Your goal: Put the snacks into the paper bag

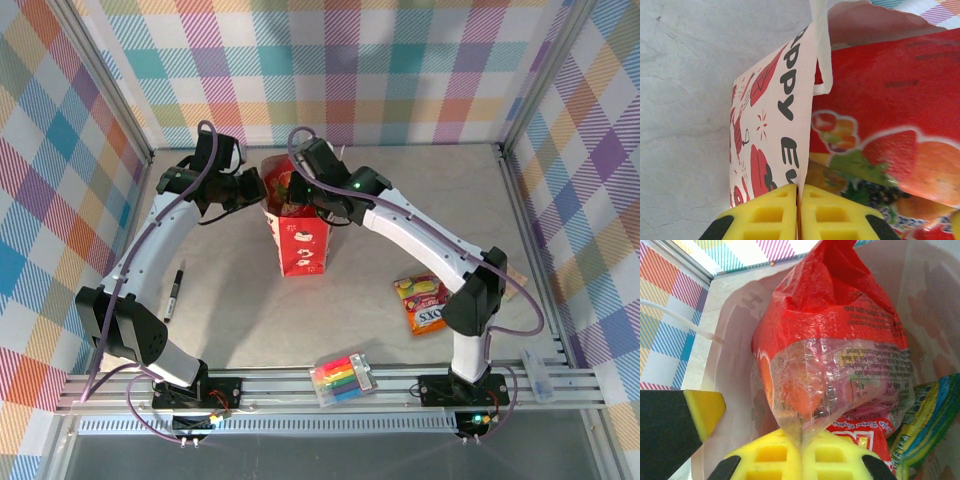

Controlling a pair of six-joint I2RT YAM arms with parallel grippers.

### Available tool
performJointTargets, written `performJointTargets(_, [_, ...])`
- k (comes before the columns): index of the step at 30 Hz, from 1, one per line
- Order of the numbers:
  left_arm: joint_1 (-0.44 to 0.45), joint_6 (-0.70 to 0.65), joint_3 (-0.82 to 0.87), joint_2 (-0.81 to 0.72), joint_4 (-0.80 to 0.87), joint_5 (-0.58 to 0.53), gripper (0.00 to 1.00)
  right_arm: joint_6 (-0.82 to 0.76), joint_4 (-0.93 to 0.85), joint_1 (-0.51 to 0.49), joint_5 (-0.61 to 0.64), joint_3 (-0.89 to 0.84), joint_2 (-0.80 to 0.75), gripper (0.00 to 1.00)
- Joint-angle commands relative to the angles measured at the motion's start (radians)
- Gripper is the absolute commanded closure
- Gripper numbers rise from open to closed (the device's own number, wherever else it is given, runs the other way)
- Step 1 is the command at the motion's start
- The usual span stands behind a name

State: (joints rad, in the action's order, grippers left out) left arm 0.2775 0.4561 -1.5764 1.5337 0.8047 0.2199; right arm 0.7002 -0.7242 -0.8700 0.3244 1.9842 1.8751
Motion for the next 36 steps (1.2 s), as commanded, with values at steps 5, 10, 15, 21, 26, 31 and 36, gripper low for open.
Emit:
performJointTargets(5, [-0.012,-0.011,0.003,-0.032,-0.015,0.028,0.91,0.042,0.059,0.003,-0.015,0.040,0.009,1.00])
performJointTargets(10, [-0.012,-0.014,-0.003,-0.029,-0.010,0.027,0.91,0.061,-0.069,0.023,0.004,0.032,0.001,0.88])
performJointTargets(15, [-0.012,-0.013,-0.005,-0.026,-0.007,0.025,0.90,0.034,-0.104,0.026,0.115,-0.020,-0.056,0.35])
performJointTargets(21, [-0.012,-0.016,-0.020,-0.018,0.010,0.024,0.90,-0.107,-0.080,0.031,0.132,0.015,-0.126,0.38])
performJointTargets(26, [-0.012,-0.016,-0.021,-0.017,0.013,0.027,0.89,-0.256,-0.125,0.031,0.129,0.051,-0.189,0.35])
performJointTargets(31, [-0.012,-0.022,-0.031,-0.008,0.020,0.026,0.89,-0.327,-0.173,0.049,0.126,-0.007,-0.294,0.29])
performJointTargets(36, [-0.012,-0.027,-0.037,0.000,0.025,0.033,0.89,-0.256,-0.222,0.136,0.087,-0.185,-0.444,0.24])
